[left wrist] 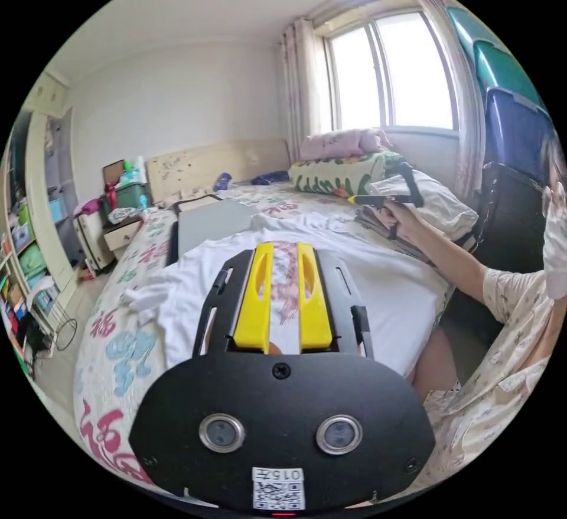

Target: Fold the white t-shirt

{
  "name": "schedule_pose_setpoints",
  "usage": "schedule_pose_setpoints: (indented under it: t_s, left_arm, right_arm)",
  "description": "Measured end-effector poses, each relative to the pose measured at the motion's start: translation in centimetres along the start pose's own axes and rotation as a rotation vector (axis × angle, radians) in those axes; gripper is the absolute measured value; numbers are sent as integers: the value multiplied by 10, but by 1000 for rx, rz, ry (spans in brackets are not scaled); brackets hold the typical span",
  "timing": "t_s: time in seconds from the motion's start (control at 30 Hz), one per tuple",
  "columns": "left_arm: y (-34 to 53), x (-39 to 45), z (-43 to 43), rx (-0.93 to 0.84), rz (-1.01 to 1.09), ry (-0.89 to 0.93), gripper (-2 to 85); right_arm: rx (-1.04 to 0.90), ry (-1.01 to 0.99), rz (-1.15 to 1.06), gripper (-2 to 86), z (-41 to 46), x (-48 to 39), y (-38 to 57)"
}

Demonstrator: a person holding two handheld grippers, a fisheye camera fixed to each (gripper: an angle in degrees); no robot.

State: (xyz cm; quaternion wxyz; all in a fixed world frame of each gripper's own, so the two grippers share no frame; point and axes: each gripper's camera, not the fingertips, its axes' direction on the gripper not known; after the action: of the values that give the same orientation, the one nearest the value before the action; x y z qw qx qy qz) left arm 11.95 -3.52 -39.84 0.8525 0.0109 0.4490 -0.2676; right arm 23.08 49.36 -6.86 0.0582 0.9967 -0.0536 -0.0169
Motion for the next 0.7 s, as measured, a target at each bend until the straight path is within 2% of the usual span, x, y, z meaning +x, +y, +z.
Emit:
schedule_pose_setpoints:
  t_s: [0.1, 0.23, 0.33, 0.43, 0.57, 0.7]
  left_arm:
    - [-94, 27, 59, -122, 11, 122, 111]
    - [-210, 71, 160, -271, 25, 110, 114]
    - [-284, 105, 246, -362, -22, 109, 116]
    - [-350, 146, 315, -335, -155, 172, 119]
    - [-426, 202, 401, -419, -186, 107, 121]
    - [-462, 225, 446, -521, -184, 25, 114]
  right_arm:
    - [-149, 60, 120, 115, 31, 41, -59]
    - [-349, -117, 318, 71, 45, 115, -96]
    - [-247, -308, 492, 17, -8, 164, -107]
    - [-240, -454, 633, 4, -38, 208, -114]
    - [-237, -418, 596, 0, -92, 221, -150]
    - [-229, -443, 630, -1, -127, 242, -169]
